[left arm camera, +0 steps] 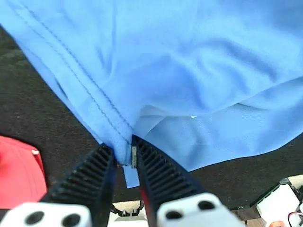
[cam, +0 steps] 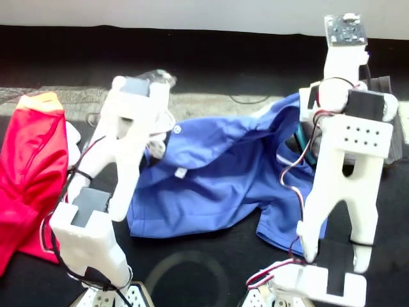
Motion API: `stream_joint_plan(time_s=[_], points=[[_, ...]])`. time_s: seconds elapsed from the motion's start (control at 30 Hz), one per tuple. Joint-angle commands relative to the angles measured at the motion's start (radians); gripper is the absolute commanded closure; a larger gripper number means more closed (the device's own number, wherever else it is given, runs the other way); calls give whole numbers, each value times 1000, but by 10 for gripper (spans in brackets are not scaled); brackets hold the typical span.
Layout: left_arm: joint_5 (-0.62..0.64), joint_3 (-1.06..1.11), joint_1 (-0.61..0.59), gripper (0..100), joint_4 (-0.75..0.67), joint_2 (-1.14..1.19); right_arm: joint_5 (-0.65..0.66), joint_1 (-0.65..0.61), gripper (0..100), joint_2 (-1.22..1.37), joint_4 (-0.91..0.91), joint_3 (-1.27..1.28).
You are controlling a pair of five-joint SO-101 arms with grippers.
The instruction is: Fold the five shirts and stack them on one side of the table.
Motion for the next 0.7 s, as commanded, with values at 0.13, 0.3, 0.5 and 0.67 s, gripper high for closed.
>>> stream_joint_plan(time_s=[0.13, 0.3, 0.5, 0.67], points=[[12, -315, -71, 990, 103, -59, 5, 7, 993, -128, -110, -44], [12, -401, -127, 990, 104, -99, 5, 8, 993, -125, -277, -45], [3, -403, -189, 990, 103, -302, 5, 5, 993, -157, -285, -134], [-46, -406, -234, 990, 98, -435, 8, -56, 993, -171, -285, -231]])
